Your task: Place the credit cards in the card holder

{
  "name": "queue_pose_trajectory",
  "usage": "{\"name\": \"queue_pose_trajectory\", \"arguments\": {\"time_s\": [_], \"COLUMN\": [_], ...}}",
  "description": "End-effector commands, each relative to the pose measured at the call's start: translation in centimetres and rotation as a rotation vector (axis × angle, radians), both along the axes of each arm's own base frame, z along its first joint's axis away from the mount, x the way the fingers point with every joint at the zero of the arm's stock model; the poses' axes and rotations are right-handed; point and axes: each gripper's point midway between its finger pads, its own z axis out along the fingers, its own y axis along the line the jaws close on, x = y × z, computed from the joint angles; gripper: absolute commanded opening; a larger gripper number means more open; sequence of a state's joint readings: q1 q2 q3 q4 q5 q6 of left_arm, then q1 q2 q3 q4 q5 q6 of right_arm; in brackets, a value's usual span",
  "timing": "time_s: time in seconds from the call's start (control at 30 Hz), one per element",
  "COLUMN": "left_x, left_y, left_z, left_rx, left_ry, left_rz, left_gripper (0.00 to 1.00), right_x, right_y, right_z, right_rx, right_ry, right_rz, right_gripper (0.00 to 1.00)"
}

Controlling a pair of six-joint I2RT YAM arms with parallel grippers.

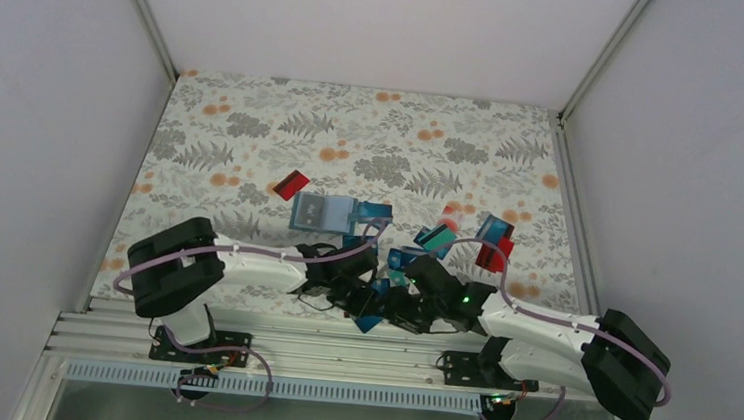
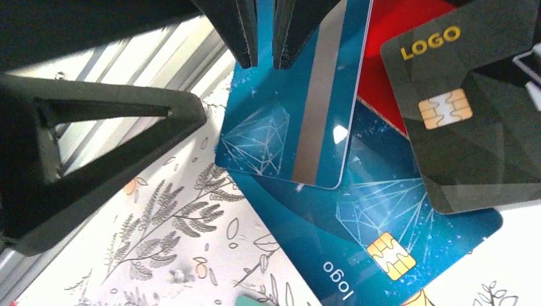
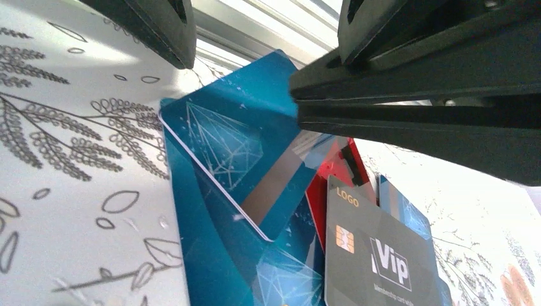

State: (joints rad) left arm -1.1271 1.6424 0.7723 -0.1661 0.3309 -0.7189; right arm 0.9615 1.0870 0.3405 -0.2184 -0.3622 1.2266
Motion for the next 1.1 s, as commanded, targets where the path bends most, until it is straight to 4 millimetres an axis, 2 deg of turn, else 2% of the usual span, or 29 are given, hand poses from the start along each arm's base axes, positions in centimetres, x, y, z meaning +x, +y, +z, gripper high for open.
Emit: {"name": "queue_pose_trajectory", "arguments": {"time_s": [0.0,0.13,0.23,0.47,0.77,1.07], "left_x": [0.5,0.9,0.6,0.1,-0.5,-1.7], "left_y": [-1.5,1.0,2.6,3.7,3.6,-0.9], "left_z": [4.6,4.7,3.7,0.5,-1.6,-0.4], "left_rx": [-0.094,-0.003,0.056,0.143,0.185,-0.025], "left_ry": [-0.066,-0.11,-0.109,-0.071,-0.032,0.05], "left_rz": [-0.007,0.017,0.019,0.01,0.005,-0.045], "left_gripper": [0.08,0.09,0.09,0.09,0.09,0.09], "right_x": [-0.5,-0.7,-0.5,-0.5,-0.6,-0.4], "right_y": [-1.2,-0.8,-0.5,-0.3,0.0,0.3], "right_z": [-0.9,-0.4,-0.1,-0.3,-0.9,-1.0], "right_rx": [-0.026,-0.006,0.0,0.001,0.007,0.017], "right_ry": [-0.001,-0.002,-0.008,0.003,0.024,0.027], "right_rz": [0.006,0.031,0.035,0.032,0.038,0.031], "right_gripper": [0.56,0.56,0.56,0.56,0.56,0.56]}}
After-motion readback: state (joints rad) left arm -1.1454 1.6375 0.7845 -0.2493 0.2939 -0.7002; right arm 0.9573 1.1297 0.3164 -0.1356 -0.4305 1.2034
